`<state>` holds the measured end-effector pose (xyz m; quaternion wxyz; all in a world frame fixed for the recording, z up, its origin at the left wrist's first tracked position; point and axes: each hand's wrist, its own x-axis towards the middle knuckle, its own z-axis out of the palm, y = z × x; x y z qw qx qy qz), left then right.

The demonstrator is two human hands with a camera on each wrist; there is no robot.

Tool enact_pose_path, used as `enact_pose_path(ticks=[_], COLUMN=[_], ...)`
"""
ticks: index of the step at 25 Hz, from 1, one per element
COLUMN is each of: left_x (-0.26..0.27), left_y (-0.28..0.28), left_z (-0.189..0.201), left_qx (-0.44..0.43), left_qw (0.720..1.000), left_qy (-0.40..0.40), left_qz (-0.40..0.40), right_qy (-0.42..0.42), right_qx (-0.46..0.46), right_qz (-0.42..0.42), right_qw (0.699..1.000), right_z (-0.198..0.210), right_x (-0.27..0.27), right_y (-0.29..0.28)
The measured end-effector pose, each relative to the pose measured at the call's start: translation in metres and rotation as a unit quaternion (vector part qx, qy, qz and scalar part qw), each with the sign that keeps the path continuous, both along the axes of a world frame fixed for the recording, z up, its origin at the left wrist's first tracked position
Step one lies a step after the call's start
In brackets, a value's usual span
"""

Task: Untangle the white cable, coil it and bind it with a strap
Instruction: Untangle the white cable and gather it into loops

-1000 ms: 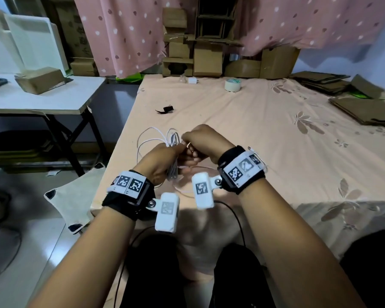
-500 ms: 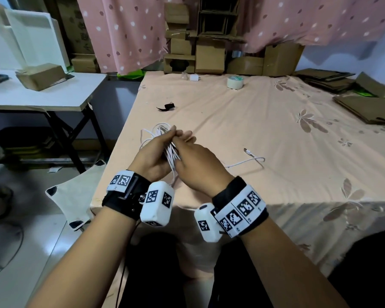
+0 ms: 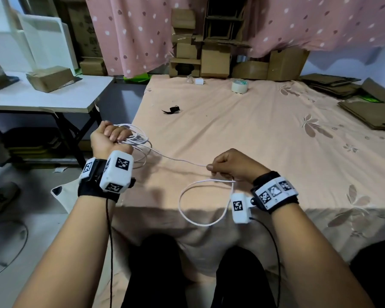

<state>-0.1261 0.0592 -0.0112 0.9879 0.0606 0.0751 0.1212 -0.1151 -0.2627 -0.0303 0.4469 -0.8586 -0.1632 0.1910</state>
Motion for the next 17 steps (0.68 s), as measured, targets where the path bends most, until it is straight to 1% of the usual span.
enact_pose_path(ticks=[1, 2, 3, 4, 5, 6, 7, 8, 9, 10, 11, 12, 13, 14, 15, 16, 17], left_x=[-0.001, -0.002, -0.003, -0.005, -0.007, -0.009, -0.012, -0.014, -0.017, -0.019, -0.02, -0.021, -0.022, -0.022, -0.024, -0.025, -0.026], left_y=[0.003, 0.003, 0.0, -0.009, -0.022, -0.039, -0.058, -0.079, -0.101, -0.119, -0.131, -0.138, -0.14, -0.136, -0.13, -0.124, -0.121], left_z=[-0.001, -0.001, -0.001, 0.001, 0.003, 0.004, 0.005, 0.003, 0.0, -0.003, -0.006, -0.006, -0.004, -0.001, 0.003, 0.005, 0.006], left_qx=[0.024, 0.069, 0.13, 0.197, 0.26, 0.324, 0.381, 0.43, 0.468, 0.493, 0.488, 0.454, 0.398, 0.342, 0.308, 0.325, 0.367], left_qw=[1.0, 0.997, 0.988, 0.971, 0.946, 0.913, 0.879, 0.85, 0.827, 0.816, 0.825, 0.847, 0.876, 0.9, 0.908, 0.899, 0.879], left_qy=[0.007, 0.018, 0.03, 0.038, 0.044, 0.052, 0.064, 0.078, 0.089, 0.092, 0.087, 0.07, 0.045, 0.022, 0.005, 0.003, 0.011], left_qz=[-0.009, -0.032, -0.071, -0.127, -0.189, -0.243, -0.278, -0.296, -0.297, -0.285, -0.272, -0.267, -0.268, -0.271, -0.283, -0.293, -0.304], right_qy=[-0.011, -0.023, -0.039, -0.05, -0.048, -0.035, -0.016, 0.001, 0.006, -0.008, -0.04, -0.091, -0.158, -0.219, -0.255, -0.263, -0.257], right_qx=[-0.038, -0.066, -0.082, -0.08, -0.059, -0.022, 0.024, 0.07, 0.102, 0.118, 0.12, 0.098, 0.049, -0.013, -0.071, -0.117, -0.15], right_qz=[-0.025, -0.07, -0.131, -0.196, -0.252, -0.288, -0.301, -0.296, -0.274, -0.24, -0.199, -0.155, -0.105, -0.053, -0.008, 0.029, 0.058], right_qw=[0.999, 0.995, 0.987, 0.976, 0.965, 0.957, 0.953, 0.953, 0.956, 0.964, 0.972, 0.979, 0.981, 0.974, 0.964, 0.957, 0.953], right_z=[0.006, 0.013, 0.019, 0.025, 0.032, 0.039, 0.047, 0.054, 0.062, 0.068, 0.072, 0.075, 0.075, 0.072, 0.067, 0.062, 0.057], right_x=[0.007, 0.013, 0.019, 0.025, 0.029, 0.03, 0.031, 0.031, 0.028, 0.023, 0.016, 0.007, -0.004, -0.014, -0.023, -0.029, -0.034], right_y=[-0.008, -0.014, -0.018, -0.021, -0.02, -0.012, -0.001, 0.013, 0.029, 0.045, 0.06, 0.072, 0.079, 0.084, 0.085, 0.085, 0.084])
